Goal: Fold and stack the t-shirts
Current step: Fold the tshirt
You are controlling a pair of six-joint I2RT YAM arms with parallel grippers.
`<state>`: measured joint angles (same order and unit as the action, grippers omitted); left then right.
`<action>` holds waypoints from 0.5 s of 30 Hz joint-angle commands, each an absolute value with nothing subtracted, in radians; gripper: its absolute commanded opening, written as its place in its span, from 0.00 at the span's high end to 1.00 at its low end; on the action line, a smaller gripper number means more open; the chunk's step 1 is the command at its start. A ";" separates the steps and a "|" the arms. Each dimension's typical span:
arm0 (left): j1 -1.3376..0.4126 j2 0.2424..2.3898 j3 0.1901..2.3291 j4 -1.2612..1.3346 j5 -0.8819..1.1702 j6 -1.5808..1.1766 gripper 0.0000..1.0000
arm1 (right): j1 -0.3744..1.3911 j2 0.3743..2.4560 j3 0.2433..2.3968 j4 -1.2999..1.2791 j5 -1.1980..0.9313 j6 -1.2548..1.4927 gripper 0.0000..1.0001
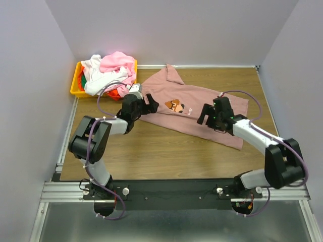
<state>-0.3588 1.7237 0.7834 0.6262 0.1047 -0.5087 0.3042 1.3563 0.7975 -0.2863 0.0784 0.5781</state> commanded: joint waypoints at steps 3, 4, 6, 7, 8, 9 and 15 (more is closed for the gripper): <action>-0.367 1.778 0.758 0.751 0.179 -0.522 0.05 | 0.405 1.502 0.833 -0.140 0.031 0.598 0.04; -0.367 1.779 0.750 0.761 0.183 -0.520 0.05 | 0.408 1.547 0.833 -0.135 0.032 0.598 0.04; -0.370 1.782 0.718 0.779 0.181 -0.520 0.05 | 0.416 1.593 0.824 -0.126 0.034 0.601 0.04; -0.371 1.782 0.710 0.785 0.179 -0.517 0.06 | 0.419 1.601 0.816 -0.126 0.032 0.604 0.04; -0.371 1.784 0.703 0.791 0.175 -0.515 0.06 | 0.425 1.608 0.807 -0.124 0.032 0.606 0.04; -0.371 1.787 0.696 0.792 0.169 -0.515 0.06 | 0.429 1.608 0.793 -0.124 0.035 0.610 0.04; -0.385 1.764 0.617 0.805 0.152 -0.523 0.07 | 0.442 1.539 0.660 -0.130 0.045 0.652 0.05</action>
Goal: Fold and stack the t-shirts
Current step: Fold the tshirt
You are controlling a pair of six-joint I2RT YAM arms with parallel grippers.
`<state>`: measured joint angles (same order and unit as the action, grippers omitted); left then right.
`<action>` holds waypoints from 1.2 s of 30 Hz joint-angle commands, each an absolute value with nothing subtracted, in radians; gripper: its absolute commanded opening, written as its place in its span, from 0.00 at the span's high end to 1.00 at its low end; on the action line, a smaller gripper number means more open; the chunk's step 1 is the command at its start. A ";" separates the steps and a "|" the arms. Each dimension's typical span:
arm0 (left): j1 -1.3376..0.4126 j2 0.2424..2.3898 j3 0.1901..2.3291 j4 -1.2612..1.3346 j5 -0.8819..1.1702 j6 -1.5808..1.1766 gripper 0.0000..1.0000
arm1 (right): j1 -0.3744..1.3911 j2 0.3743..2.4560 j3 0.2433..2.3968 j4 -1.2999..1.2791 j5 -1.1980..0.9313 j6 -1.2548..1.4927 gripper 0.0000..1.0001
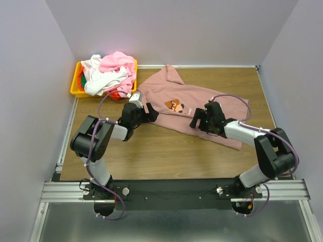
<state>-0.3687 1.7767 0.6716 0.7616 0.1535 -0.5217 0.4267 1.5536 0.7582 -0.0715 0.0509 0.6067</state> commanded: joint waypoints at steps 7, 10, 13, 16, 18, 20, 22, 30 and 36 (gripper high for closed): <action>-0.437 1.669 0.470 0.798 0.059 -0.568 0.07 | 0.445 1.391 0.545 -0.195 0.064 0.686 0.05; -0.475 1.618 0.422 0.795 0.019 -0.580 0.07 | 0.445 1.342 0.523 -0.227 0.074 0.686 0.05; -0.509 1.556 0.399 0.746 -0.044 -0.587 0.07 | 0.446 1.312 0.522 -0.273 0.084 0.689 0.05; -0.560 1.487 0.344 0.697 -0.099 -0.618 0.07 | 0.446 1.249 0.515 -0.328 0.116 0.703 0.05; -0.578 1.445 0.315 0.681 -0.123 -0.641 0.07 | 0.446 1.226 0.511 -0.348 0.129 0.709 0.05; -0.595 1.379 0.281 0.652 -0.147 -0.667 0.06 | 0.446 1.198 0.508 -0.367 0.129 0.712 0.04; -0.614 1.303 0.261 0.611 -0.166 -0.683 0.06 | 0.448 1.184 0.506 -0.379 0.120 0.709 0.05; -0.666 1.184 0.337 0.531 -0.225 -0.643 0.08 | 0.456 1.169 0.587 -0.387 0.114 0.669 0.05; -0.666 1.365 0.494 0.500 -0.268 -0.558 0.19 | 0.456 1.158 0.643 -0.383 0.123 0.650 0.05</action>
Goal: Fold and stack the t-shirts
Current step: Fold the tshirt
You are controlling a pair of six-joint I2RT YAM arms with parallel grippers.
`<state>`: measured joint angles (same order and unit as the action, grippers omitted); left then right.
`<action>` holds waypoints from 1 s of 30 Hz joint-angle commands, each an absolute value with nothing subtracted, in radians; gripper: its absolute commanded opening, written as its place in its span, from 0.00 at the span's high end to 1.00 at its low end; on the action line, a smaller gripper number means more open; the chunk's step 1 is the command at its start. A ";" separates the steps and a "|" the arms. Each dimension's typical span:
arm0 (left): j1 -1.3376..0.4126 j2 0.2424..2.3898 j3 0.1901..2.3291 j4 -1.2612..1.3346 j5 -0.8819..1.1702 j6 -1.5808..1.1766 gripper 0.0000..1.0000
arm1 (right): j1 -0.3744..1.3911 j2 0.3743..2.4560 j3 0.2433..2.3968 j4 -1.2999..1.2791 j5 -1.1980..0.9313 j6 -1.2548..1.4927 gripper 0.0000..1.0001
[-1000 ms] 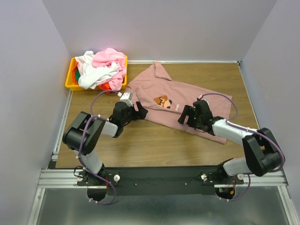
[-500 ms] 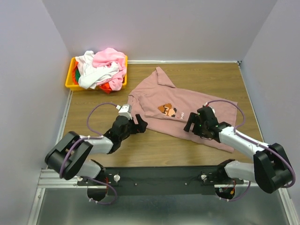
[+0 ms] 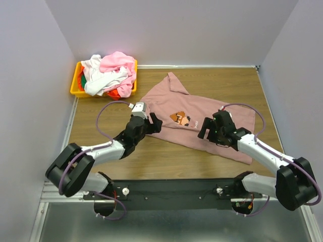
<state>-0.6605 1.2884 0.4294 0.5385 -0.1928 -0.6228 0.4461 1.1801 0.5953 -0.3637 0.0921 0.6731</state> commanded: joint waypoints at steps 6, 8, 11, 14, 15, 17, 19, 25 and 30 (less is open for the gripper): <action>-0.666 1.499 0.592 0.480 -0.255 -0.532 0.36 | 0.457 1.140 0.661 -0.383 0.121 0.644 0.05; -0.664 1.528 0.606 0.463 -0.249 -0.538 0.39 | 0.457 1.138 0.661 -0.383 0.121 0.641 0.05; -0.666 1.565 0.621 0.456 -0.238 -0.543 0.41 | 0.457 1.140 0.661 -0.382 0.121 0.640 0.05; -0.667 1.592 0.632 0.434 -0.245 -0.557 0.41 | 0.456 1.140 0.661 -0.380 0.120 0.638 0.05; -0.666 1.595 0.630 0.427 -0.250 -0.561 0.41 | 0.457 1.138 0.661 -0.382 0.120 0.638 0.05; -0.667 1.601 0.623 0.428 -0.256 -0.566 0.41 | 0.457 1.137 0.660 -0.382 0.120 0.638 0.05; -0.667 1.612 0.621 0.436 -0.249 -0.565 0.41 | 0.457 1.138 0.660 -0.382 0.121 0.638 0.05; -0.676 1.669 0.658 0.452 -0.236 -0.557 0.42 | 0.457 1.143 0.658 -0.379 0.118 0.638 0.05; -0.676 1.695 0.681 0.459 -0.244 -0.551 0.46 | 0.457 1.138 0.649 -0.379 0.124 0.637 0.05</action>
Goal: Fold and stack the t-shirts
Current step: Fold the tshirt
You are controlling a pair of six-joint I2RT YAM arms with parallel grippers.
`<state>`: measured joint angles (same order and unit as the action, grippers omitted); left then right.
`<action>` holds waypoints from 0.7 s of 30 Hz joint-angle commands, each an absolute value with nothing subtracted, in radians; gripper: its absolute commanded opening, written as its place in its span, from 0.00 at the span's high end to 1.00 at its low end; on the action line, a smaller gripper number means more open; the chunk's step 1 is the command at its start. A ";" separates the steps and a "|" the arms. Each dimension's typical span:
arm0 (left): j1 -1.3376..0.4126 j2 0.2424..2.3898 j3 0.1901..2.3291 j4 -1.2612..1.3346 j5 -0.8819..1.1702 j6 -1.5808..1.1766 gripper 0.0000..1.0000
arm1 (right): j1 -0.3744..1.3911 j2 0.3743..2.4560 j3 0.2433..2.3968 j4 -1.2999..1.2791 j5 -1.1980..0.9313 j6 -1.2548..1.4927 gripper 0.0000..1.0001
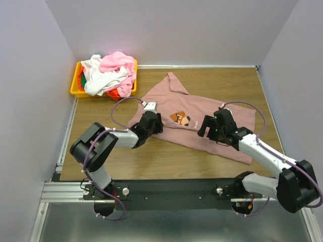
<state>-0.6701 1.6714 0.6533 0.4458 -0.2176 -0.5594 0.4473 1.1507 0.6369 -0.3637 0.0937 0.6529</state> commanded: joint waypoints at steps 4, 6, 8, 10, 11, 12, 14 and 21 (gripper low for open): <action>-0.676 1.706 0.695 0.460 -0.250 -0.552 0.50 | 0.457 1.140 0.644 -0.379 0.124 0.637 0.05; -0.676 1.720 0.709 0.459 -0.247 -0.546 0.56 | 0.457 1.141 0.641 -0.379 0.123 0.637 0.05; -0.678 1.730 0.718 0.459 -0.241 -0.546 0.57 | 0.457 1.140 0.638 -0.379 0.124 0.637 0.05; -0.676 1.730 0.719 0.457 -0.242 -0.549 0.58 | 0.457 1.140 0.637 -0.377 0.124 0.637 0.05; -0.678 1.729 0.718 0.459 -0.245 -0.552 0.67 | 0.457 1.138 0.635 -0.376 0.126 0.637 0.05; -0.677 1.727 0.719 0.459 -0.248 -0.552 0.70 | 0.457 1.138 0.634 -0.377 0.126 0.637 0.04; -0.676 1.732 0.729 0.459 -0.253 -0.548 0.79 | 0.457 1.141 0.630 -0.374 0.126 0.638 0.04; -0.680 1.750 0.811 0.430 -0.241 -0.508 1.00 | 0.457 1.137 0.623 -0.373 0.120 0.638 0.04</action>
<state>-0.6701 1.7348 0.7555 0.4362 -0.2214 -0.5381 0.4507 1.1511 0.6365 -0.3637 0.0959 0.6529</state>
